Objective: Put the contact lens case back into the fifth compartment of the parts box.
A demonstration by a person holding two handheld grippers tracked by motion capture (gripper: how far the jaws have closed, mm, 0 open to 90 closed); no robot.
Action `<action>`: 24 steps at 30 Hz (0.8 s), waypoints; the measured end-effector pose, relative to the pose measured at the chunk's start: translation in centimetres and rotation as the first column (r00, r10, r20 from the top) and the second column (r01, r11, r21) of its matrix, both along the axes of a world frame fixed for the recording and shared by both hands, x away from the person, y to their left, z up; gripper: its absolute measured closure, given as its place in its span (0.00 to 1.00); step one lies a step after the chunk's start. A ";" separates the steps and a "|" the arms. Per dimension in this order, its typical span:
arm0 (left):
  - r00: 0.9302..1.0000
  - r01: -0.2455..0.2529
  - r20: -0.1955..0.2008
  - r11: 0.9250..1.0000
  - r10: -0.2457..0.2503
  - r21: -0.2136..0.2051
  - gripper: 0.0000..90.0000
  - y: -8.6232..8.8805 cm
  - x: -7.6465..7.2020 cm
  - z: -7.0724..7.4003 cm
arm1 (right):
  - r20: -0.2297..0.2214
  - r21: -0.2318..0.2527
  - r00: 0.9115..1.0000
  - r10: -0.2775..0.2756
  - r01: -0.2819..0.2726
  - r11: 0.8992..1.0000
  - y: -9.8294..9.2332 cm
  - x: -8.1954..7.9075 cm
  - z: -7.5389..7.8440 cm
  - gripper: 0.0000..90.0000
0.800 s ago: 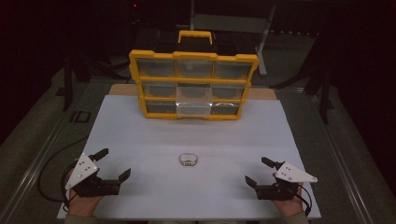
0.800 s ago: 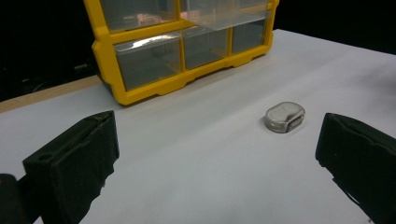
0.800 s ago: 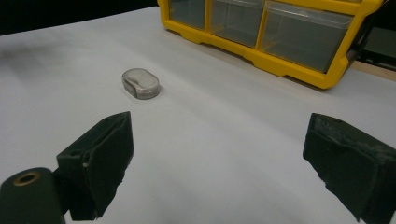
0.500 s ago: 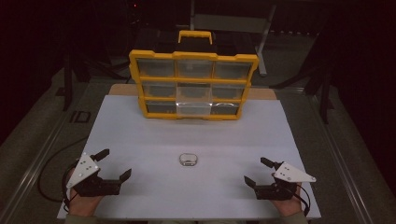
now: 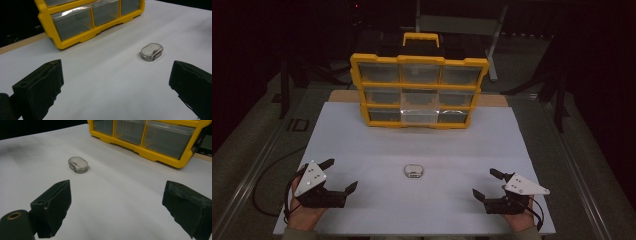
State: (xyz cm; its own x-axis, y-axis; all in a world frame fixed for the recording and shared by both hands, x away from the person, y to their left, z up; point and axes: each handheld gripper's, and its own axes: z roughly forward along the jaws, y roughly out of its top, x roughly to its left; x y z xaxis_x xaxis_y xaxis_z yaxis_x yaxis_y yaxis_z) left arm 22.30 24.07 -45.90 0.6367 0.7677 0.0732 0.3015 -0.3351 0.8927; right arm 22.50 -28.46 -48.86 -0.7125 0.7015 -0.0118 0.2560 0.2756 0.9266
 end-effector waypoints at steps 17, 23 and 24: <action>0.993 0.119 -0.013 0.988 -0.119 0.097 0.00 -3.4 2.9 1.7 | -0.011 -0.006 1.000 0.004 -0.004 1.000 0.0 0.2 -0.3 0.10; 0.988 0.154 -0.037 0.980 -0.150 0.127 0.00 -4.5 4.0 1.7 | -0.015 -0.006 1.000 0.008 -0.008 1.000 0.1 0.2 -0.4 0.10; 0.987 0.162 -0.042 0.978 -0.157 0.129 0.00 -4.6 4.2 1.7 | -0.016 -0.008 1.000 0.010 -0.010 1.000 0.1 0.2 -0.4 0.10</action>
State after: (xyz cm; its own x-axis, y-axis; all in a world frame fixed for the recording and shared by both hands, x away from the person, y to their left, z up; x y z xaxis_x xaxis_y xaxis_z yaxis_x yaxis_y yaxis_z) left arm 26.48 19.46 -44.21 0.7537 0.6411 0.1450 0.2615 -0.4949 0.8287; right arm 22.69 -28.32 -49.27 -0.7194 0.6945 -0.0063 0.2677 0.2857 0.9202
